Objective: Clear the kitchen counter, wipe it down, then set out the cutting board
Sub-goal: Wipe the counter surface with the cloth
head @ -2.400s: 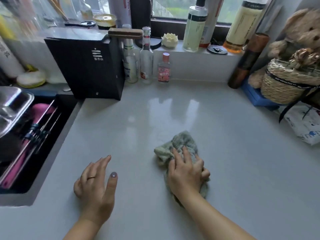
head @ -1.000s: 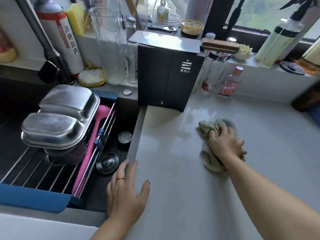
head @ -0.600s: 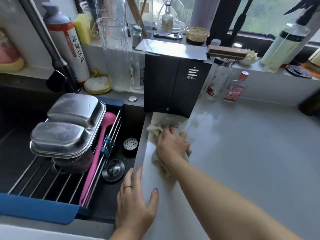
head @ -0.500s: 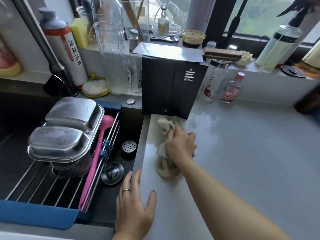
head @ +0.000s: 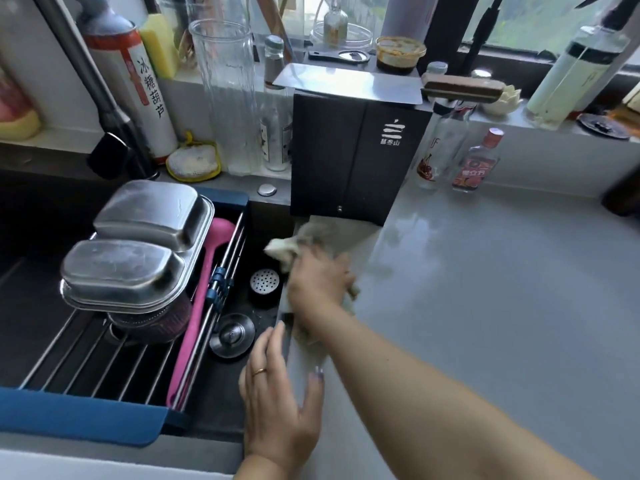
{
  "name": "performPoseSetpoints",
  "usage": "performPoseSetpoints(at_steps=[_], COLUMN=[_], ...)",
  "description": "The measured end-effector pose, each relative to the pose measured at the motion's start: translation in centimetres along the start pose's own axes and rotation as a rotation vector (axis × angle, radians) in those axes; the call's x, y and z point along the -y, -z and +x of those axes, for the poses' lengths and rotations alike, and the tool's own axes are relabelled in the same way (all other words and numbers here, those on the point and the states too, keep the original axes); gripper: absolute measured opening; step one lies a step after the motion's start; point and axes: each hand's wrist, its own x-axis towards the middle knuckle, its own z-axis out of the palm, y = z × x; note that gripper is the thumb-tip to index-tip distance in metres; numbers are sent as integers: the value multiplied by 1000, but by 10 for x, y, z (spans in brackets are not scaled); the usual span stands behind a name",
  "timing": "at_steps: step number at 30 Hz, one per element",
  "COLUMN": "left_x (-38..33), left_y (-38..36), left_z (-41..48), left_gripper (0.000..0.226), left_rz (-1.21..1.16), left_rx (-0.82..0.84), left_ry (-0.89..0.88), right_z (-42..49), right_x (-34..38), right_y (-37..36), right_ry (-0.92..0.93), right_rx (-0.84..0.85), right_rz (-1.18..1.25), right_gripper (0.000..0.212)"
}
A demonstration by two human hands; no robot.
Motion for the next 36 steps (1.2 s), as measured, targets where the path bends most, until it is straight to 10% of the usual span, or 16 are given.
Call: performPoseSetpoints(at_steps=[7, 19, 36], left_x=[-2, -11, -4], left_y=[4, 0, 21], left_z=[0, -19, -54], left_gripper=[85, 83, 75], left_rz=[-69, 299, 286], left_rx=[-19, 33, -5], left_ry=[37, 119, 203], right_z=[-36, -137, -109], right_x=[-39, -323, -122], right_y=[44, 144, 16], right_ry=[22, -723, -34], right_rx=[-122, -453, -189], right_rz=[422, 67, -34], right_gripper=[22, 54, 41])
